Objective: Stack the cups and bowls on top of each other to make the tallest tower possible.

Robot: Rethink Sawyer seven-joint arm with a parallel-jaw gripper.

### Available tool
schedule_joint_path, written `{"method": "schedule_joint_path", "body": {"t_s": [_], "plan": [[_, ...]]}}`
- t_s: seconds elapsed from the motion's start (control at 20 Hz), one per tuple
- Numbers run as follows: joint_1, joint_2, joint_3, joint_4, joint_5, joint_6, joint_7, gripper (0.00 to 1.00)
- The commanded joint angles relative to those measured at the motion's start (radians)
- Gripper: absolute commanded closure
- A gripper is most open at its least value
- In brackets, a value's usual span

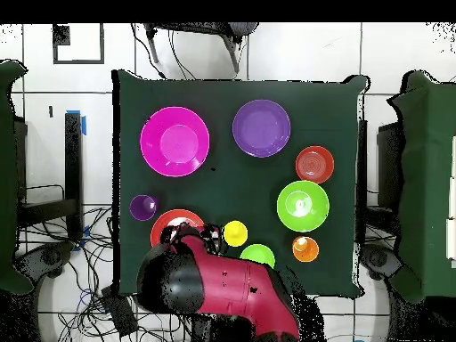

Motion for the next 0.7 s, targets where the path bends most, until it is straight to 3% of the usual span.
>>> {"method": "schedule_joint_path", "body": {"t_s": [0.05, 0.7], "plan": [[0.005, 0.122, 0.065, -0.125, -0.063, 0.043, 0.058, 0.0], [-0.035, 0.277, 0.082, -0.386, -0.048, 0.148, 0.025, 0.0]]}}
